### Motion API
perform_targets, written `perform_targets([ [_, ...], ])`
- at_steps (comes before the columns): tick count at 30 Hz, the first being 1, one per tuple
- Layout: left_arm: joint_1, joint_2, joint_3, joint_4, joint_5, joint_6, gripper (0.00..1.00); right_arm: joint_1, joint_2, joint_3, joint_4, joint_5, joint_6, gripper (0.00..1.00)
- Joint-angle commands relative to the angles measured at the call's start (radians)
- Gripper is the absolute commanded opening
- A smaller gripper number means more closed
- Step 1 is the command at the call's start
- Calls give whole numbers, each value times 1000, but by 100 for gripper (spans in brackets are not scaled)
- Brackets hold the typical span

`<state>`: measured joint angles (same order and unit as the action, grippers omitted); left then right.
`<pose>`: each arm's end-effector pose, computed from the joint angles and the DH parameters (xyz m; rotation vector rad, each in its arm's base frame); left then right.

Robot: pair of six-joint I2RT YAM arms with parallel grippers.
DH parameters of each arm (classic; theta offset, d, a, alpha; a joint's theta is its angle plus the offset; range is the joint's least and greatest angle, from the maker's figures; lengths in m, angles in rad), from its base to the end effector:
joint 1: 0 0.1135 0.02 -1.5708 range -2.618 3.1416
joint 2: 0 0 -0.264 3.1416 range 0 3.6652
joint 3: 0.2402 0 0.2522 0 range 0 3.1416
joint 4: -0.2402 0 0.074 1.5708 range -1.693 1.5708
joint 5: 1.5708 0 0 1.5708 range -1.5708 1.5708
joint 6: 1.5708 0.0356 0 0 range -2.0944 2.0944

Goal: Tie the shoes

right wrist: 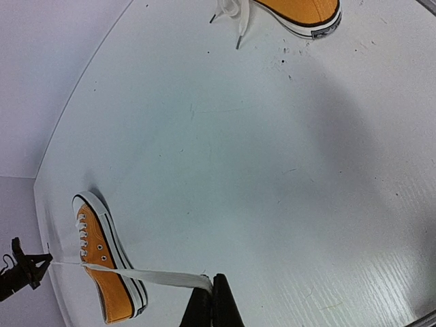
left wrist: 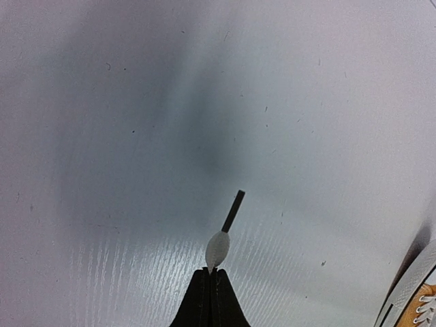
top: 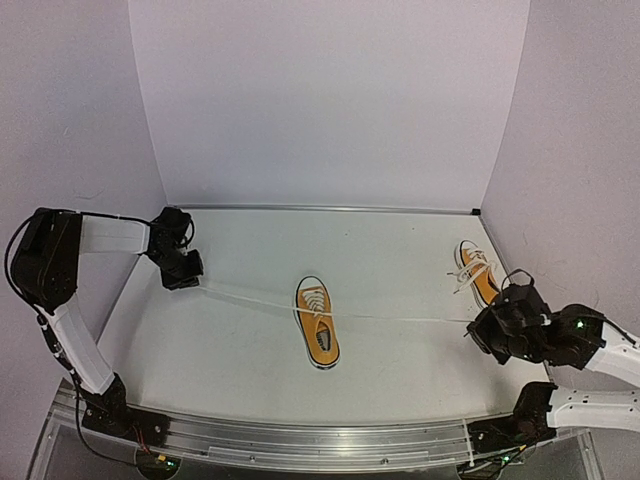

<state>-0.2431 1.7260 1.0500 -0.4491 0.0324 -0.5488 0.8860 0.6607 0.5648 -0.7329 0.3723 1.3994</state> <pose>0.3265 -0.0822 0.1690 -0.4056 2.6988 -0.2793 0.0945 0.0952 0.2328 0.7876 2.3007 0.6687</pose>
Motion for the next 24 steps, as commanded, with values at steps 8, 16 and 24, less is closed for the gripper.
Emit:
perform_targets([
  [8, 21, -17, -6, 78, 120, 59, 0, -3, 307, -13, 333, -90, -221, 0],
  [16, 21, -46, -46, 67, 175, 53, 0, -3, 525, 126, 400, -107, -394, 0],
  [24, 22, -102, -54, -5, 59, 37, 31, -5, 627, 97, 424, -176, -372, 34],
])
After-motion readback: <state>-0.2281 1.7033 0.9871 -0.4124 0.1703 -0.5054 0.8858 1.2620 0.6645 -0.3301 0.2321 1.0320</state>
